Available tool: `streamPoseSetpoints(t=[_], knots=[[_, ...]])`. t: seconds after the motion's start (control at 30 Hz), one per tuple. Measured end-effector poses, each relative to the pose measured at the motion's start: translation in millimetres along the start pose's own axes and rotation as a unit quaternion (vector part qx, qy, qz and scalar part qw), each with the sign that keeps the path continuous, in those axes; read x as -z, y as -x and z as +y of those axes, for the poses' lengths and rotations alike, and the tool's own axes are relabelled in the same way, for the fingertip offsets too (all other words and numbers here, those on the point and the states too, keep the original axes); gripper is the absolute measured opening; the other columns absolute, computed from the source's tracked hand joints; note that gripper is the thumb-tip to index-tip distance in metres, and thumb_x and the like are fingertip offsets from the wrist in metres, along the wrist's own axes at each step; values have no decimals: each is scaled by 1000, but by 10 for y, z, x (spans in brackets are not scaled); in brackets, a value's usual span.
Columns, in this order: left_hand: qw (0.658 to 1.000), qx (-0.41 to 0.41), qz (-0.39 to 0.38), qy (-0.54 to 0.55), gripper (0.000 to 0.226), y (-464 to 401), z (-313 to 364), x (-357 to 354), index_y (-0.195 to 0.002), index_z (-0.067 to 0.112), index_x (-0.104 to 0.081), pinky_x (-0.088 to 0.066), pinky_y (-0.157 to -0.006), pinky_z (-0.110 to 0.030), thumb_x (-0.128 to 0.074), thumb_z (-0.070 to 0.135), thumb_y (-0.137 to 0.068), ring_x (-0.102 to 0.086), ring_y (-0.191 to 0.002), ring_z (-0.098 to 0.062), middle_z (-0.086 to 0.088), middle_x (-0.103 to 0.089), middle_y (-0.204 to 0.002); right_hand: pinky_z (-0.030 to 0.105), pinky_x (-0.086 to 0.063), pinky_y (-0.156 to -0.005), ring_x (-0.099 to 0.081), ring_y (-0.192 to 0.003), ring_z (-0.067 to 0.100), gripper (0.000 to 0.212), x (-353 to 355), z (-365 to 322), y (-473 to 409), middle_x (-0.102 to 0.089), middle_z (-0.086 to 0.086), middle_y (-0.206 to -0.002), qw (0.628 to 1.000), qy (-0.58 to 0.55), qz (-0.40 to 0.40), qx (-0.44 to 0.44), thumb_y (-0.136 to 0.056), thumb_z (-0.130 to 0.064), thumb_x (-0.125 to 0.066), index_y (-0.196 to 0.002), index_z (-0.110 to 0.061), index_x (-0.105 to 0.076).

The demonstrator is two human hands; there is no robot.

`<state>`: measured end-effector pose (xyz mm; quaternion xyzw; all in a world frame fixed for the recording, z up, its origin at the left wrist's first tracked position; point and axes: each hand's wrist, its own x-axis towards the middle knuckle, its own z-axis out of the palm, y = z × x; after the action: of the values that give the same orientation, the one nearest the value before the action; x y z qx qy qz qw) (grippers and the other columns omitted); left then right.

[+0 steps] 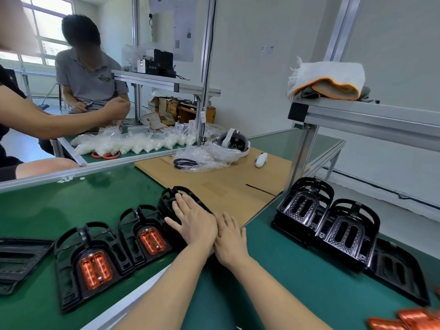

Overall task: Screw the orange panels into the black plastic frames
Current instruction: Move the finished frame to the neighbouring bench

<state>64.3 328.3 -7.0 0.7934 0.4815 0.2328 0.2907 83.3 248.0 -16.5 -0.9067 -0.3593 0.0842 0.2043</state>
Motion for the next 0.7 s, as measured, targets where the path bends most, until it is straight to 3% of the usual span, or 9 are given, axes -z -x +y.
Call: streamPoseSetpoints(t=[0.13,0.5,0.7], knots=[[999,-28,-43,12,66,270,108,-86,-151,11,5,8,-114,-51,-34,21,-99,10,-146,-20,-2,13,-160,46,5,-119,7,-150,18,63,66,166,196,4,0,-163,999,-7,20,-28,-102,-22,-39,-155,-27,-5],[982,-136,-121,42,62,1019,465,-293,-151,14,8,10,-115,-47,-29,20,-102,13,-146,-18,-1,17,-159,46,9,-118,11,-149,15,53,397,755,923,7,-3,-163,987,72,114,-91,-106,-27,-20,-155,-28,0],[954,-245,-153,83,60,1629,737,-407,-151,16,9,15,-114,-39,-25,16,-102,17,-145,-13,3,19,-158,45,10,-118,7,-149,13,53,786,1178,1298,3,-6,-163,964,110,193,-147,-106,-30,-22,-154,-29,-1]])
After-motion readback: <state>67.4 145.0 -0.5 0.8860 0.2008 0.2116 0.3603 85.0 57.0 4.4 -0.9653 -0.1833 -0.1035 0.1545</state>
